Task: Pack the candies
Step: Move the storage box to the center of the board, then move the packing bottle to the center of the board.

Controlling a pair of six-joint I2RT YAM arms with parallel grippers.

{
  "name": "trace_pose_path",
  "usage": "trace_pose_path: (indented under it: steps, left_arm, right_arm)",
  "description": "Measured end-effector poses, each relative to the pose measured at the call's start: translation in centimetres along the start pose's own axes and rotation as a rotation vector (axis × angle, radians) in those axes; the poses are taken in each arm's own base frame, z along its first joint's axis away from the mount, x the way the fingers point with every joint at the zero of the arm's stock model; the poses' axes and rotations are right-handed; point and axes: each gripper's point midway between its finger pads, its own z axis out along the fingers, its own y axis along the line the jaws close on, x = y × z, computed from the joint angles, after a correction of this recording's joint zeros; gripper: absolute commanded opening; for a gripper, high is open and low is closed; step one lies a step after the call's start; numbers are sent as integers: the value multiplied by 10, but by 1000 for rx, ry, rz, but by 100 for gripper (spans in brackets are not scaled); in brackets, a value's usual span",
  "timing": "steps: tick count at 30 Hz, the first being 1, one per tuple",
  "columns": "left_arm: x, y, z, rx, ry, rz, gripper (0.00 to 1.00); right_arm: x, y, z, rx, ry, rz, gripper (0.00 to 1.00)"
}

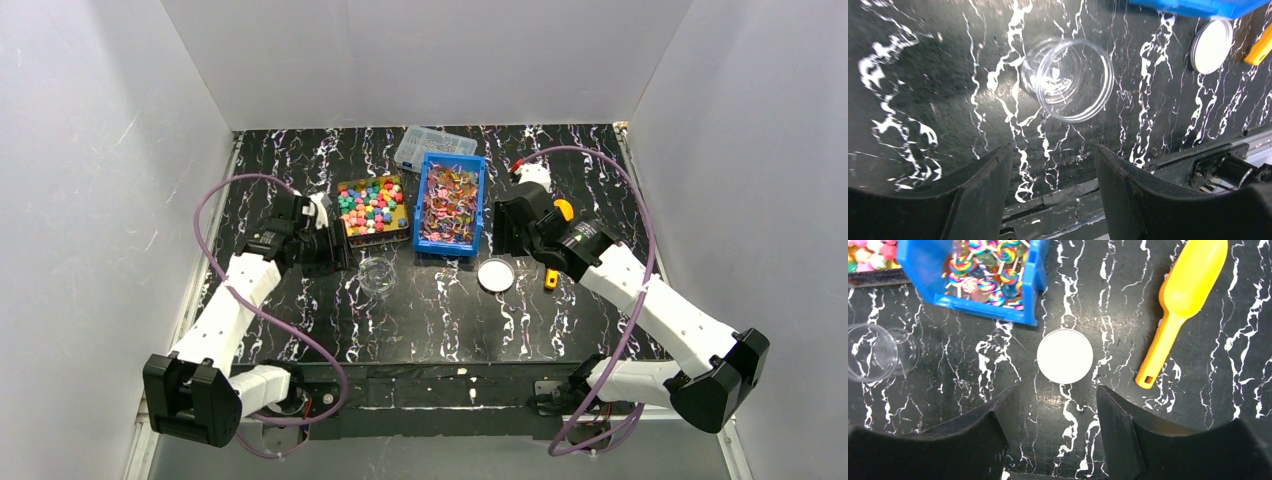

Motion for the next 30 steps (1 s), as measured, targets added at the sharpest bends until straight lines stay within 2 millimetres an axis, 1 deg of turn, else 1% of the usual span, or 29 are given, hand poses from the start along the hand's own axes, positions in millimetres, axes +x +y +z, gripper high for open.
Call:
trace_pose_path:
  steps: [3, 6, 10, 13, 19, 22, 27, 30]
  left_arm:
    - [17, -1, 9, 19, 43, -21, 59]
    - [24, -5, 16, 45, 63, -40, 59]
    - [23, -11, 27, 61, 66, -50, 58]
    - [22, -11, 38, 57, 81, -60, 57]
    - [23, -9, 59, 2, 118, -54, 56]
    - [19, -9, 67, -30, 125, -38, 56]
    - [19, -8, 77, -77, 131, -10, 52]
    - [23, -10, 83, -94, 146, 13, 50]
  right_arm:
    - [-1, -10, 5, 19, 10, 28, 67]
    - [4, -13, 8, 17, 28, 35, 67]
    - [7, -13, 10, 10, 45, 39, 67]
    - [10, -13, 11, 6, 53, 40, 67]
    - [12, -13, 13, 2, 62, 45, 67]
    - [16, -13, 16, -1, 69, 48, 67]
    - [21, -14, 20, -4, 83, 49, 67]
    - [22, -13, 21, -10, 87, 51, 66]
